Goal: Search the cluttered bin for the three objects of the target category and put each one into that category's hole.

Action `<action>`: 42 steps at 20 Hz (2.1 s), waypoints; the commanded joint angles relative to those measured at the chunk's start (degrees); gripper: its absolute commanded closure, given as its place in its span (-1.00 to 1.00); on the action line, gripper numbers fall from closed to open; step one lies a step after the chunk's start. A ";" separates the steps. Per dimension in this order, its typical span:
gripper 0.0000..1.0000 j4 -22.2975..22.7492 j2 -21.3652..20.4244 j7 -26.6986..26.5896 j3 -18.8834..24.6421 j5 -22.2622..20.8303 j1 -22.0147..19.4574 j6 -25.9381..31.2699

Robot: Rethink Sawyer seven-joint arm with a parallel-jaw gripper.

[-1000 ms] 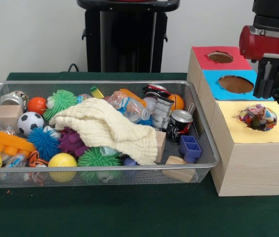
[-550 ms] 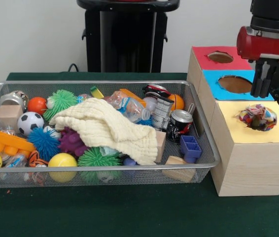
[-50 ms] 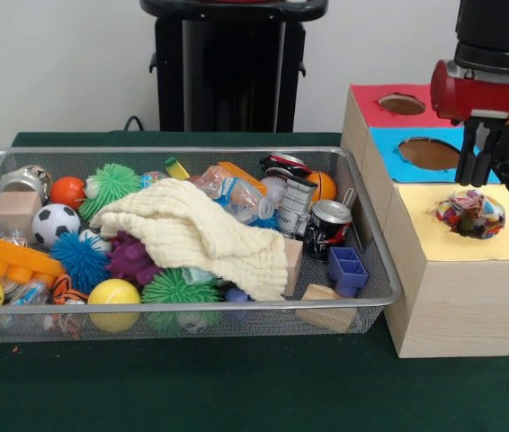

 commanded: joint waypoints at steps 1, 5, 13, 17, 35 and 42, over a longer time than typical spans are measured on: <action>1.00 6.22 2.44 12.33 4.99 3.38 -0.75 0.71; 1.00 6.18 3.20 12.33 4.66 4.07 -0.65 1.67; 1.00 7.77 4.80 12.02 7.14 7.00 -1.52 0.29; 1.00 8.24 6.09 11.95 6.93 7.02 -1.15 -2.36; 1.00 7.73 10.63 11.62 3.77 4.67 1.11 -4.63; 1.00 8.67 6.49 10.40 3.39 5.02 0.87 -0.02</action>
